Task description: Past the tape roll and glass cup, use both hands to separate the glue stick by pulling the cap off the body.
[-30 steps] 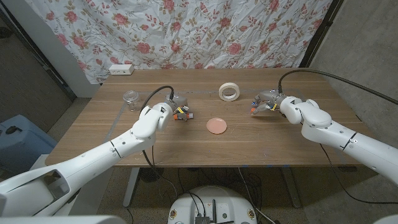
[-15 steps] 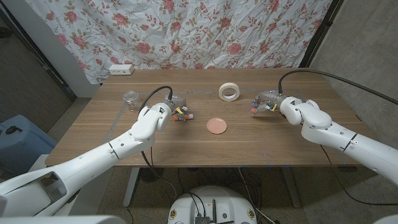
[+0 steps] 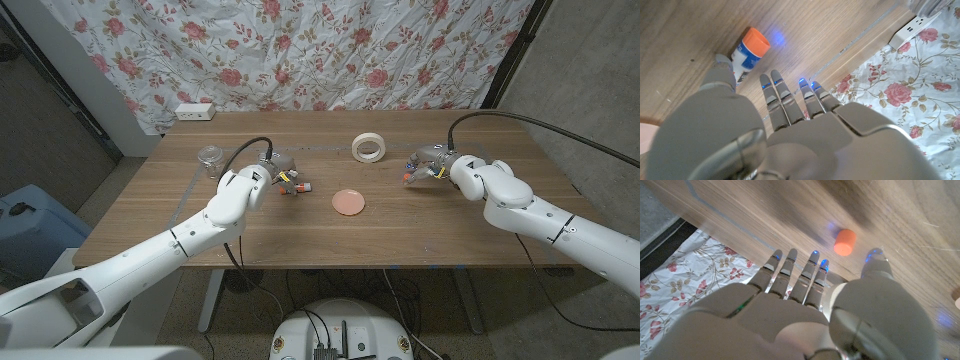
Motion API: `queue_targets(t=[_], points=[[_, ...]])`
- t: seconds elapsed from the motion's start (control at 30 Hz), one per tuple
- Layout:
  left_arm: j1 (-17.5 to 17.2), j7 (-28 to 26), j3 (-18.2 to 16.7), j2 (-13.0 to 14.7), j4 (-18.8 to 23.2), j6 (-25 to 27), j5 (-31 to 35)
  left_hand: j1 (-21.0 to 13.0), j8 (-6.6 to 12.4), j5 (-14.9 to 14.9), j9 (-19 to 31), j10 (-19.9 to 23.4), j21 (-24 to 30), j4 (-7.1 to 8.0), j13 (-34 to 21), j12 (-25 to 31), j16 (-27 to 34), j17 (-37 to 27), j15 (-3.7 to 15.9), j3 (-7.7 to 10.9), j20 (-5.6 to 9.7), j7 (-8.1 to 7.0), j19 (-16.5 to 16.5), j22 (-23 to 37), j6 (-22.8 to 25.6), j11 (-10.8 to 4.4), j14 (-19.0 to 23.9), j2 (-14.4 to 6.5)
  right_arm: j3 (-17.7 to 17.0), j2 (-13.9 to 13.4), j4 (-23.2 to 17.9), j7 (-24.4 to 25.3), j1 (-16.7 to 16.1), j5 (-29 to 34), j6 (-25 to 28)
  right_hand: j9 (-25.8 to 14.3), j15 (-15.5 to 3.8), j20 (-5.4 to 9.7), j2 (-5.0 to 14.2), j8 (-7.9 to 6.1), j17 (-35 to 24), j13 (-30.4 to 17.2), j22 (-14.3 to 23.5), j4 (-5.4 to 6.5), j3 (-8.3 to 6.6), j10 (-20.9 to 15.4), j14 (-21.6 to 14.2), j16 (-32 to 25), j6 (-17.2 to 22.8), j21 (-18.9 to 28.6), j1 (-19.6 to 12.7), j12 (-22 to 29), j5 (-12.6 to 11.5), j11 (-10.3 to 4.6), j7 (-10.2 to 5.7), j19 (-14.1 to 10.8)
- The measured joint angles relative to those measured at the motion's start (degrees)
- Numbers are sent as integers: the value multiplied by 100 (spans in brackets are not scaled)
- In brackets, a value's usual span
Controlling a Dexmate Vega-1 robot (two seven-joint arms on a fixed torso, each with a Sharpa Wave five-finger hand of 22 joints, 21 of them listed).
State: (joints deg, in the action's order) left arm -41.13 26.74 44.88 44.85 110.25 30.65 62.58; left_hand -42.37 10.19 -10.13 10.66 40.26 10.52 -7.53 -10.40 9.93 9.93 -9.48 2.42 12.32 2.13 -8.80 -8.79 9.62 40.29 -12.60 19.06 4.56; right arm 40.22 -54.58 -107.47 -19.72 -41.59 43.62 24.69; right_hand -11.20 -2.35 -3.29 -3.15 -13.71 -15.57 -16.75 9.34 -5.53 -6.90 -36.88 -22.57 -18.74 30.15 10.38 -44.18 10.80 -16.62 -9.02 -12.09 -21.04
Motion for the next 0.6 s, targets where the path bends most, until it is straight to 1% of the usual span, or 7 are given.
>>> queue_targets(t=[0.07,0.17,0.23,0.4,0.43,0.5,0.6], points=[[-7,36,-21,13,18,5,-34,27,0,0,0,-114,0,7,0,0,0,0,-7,-7,13,12,31,0,-74,-7,-35,8,13,13,-7,-29,21,6,10,0,-13,-21,-1,24,0,0,0,1,1,27,51,35,-55,0,1,0,0,-9,-12,21],[-22,46,-45,34,44,9,-50,112,0,0,0,-224,-36,30,0,0,0,0,-11,-30,2,21,79,0,-183,2,-121,18,20,19,-10,-70,30,13,22,0,-18,-32,-76,64,0,7,1,32,33,83,59,35,-120,0,76,0,0,46,30,30],[-30,69,-58,44,58,27,-78,168,0,0,0,-295,-35,30,0,0,0,1,5,-30,-19,36,124,0,-248,-5,-168,23,27,30,-16,-79,44,13,23,0,2,-53,-152,91,0,26,-2,50,52,213,120,80,-212,0,152,-22,-35,80,68,8],[-58,69,-106,88,94,27,-78,220,0,0,-27,-484,-35,29,28,0,0,1,-9,-76,-39,50,182,0,-380,-7,-266,32,27,30,-16,-70,44,-51,-1,0,-8,-93,-166,208,1,54,-1,63,112,497,233,148,-543,0,257,-44,-99,176,119,8],[-68,85,-124,100,101,42,-159,273,0,0,-27,-536,-35,29,29,0,0,1,-14,-76,-50,51,199,0,-438,5,-305,15,-1,31,-17,-53,42,-84,-16,-1,11,-106,-167,225,1,54,-1,41,135,523,252,161,-585,0,258,-44,-101,200,133,21],[-73,85,-140,112,106,42,-190,294,0,0,-27,-647,-35,29,28,0,0,1,-26,-77,-48,60,254,0,-494,14,-341,34,-20,25,-17,-35,38,-130,-36,0,-9,-114,-241,231,1,77,-1,89,186,665,316,216,-678,0,392,-66,-125,257,137,29],[-75,83,-181,129,108,40,-288,341,0,0,-27,-835,-34,29,28,-40,0,1,-13,-76,-80,29,329,0,-606,13,-450,20,-85,6,-3,25,9,-261,-95,-1,13,-154,-244,252,12,99,-1,134,231,833,418,269,-813,0,478,-66,-185,305,152,70]])
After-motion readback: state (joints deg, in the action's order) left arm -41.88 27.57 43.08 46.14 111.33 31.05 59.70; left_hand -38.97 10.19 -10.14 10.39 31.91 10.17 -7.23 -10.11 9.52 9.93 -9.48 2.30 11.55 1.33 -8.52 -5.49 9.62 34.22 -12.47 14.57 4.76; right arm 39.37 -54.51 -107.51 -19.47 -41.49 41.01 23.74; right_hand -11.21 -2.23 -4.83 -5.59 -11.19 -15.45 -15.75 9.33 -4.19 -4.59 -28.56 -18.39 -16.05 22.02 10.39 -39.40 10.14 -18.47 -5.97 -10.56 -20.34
